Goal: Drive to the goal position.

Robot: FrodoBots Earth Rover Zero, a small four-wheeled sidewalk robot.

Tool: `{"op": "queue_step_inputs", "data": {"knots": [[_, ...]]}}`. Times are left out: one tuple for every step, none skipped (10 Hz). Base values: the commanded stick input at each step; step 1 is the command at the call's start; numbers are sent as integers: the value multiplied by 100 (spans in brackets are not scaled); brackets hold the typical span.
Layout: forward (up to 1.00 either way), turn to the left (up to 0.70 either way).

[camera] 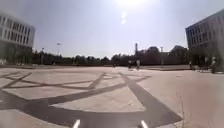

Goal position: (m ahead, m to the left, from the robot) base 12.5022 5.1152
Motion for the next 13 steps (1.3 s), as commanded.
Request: {"op": "queue_step_inputs", "data": {"knots": [[70, 0], [70, 0], [70, 2], [70, 2], [70, 2], [70, 2], [70, 2], [70, 2], [70, 2], [70, 2], [70, 2], [70, 2], [70, 2]]}}
